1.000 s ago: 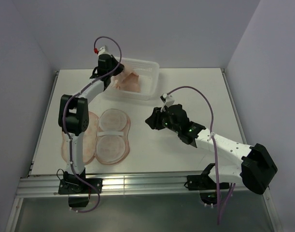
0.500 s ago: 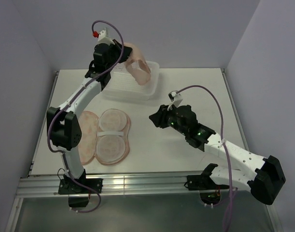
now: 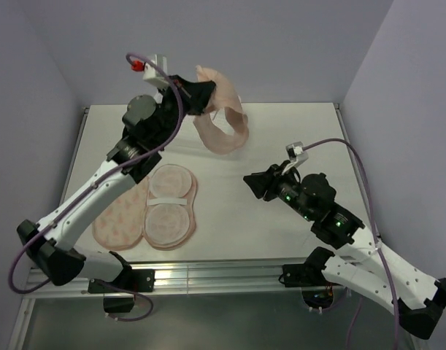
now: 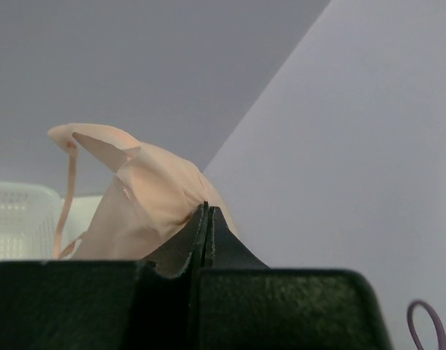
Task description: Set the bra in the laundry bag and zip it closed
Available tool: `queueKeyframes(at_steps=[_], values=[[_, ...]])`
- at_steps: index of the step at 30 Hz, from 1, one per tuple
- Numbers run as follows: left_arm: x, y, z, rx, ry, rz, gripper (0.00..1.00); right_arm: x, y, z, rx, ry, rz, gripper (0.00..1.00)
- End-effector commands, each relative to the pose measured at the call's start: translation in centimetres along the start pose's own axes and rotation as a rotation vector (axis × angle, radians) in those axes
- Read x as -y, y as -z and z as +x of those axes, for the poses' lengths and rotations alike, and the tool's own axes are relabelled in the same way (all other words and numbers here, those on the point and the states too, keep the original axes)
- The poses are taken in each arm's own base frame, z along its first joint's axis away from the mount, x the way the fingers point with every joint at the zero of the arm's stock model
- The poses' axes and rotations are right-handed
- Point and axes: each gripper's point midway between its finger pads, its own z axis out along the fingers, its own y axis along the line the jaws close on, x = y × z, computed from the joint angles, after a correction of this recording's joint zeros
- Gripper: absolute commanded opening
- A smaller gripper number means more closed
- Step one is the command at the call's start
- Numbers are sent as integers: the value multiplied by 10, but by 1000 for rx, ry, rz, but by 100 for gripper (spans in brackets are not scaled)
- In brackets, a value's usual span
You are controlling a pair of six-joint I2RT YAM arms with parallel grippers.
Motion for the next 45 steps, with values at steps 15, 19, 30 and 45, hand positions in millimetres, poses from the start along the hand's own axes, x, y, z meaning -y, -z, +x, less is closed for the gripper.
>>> queueKeyframes(at_steps=[15,19,30,45], values=[[13,198,203,-363,174,-336,0,11,84,9,-17,-47,18,40],[5,197,234,-383,124,-406,0,16,81,14,-18,-46,30,40],[-41,67,305,-488,0,-391,1,44,68,27,-20,-17,148,39],[-53,-17,252,-408,8,-271,66,68,30,55,-103,-4,272,15]])
